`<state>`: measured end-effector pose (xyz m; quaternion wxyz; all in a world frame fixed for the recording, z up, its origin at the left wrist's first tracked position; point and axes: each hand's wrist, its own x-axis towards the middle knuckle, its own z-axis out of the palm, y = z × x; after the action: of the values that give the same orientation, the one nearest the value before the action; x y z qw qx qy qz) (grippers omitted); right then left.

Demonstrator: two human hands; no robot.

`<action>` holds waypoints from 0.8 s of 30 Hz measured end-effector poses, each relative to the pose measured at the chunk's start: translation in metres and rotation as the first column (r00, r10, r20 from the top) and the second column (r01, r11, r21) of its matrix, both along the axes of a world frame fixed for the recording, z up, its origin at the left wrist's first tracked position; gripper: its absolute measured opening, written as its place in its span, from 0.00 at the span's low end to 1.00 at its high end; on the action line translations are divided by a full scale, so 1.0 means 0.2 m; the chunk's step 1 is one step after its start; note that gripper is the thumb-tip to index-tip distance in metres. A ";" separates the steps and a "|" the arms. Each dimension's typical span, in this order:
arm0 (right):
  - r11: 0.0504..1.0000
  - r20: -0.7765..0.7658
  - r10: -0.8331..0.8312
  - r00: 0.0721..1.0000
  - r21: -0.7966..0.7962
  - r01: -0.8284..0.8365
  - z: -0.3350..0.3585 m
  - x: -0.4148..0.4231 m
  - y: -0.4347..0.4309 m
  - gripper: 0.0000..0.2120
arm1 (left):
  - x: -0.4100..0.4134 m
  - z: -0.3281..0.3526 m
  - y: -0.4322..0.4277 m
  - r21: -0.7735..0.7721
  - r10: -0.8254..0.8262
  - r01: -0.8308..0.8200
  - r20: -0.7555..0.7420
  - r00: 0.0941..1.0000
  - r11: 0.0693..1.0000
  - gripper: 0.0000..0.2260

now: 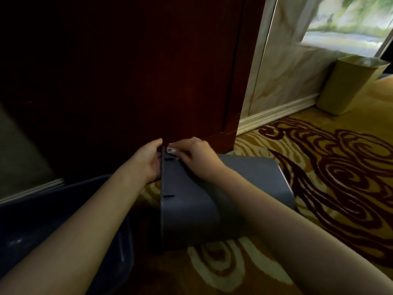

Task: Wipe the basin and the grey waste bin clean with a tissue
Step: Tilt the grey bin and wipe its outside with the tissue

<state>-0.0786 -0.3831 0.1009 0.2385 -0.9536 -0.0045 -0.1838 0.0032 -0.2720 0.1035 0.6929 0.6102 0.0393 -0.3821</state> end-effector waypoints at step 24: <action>0.689 -0.016 -0.677 0.736 0.338 0.641 -0.02 -0.59 -0.61 0.08 | -0.24 0.16 -0.05 0.053 -0.039 0.032 0.153 0.987 0.998 0.07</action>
<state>-0.1968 -0.5045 0.0974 0.3075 -0.8274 0.3553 -0.3076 -0.0442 -0.2815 0.1346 0.6714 0.6557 -0.0157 -0.3450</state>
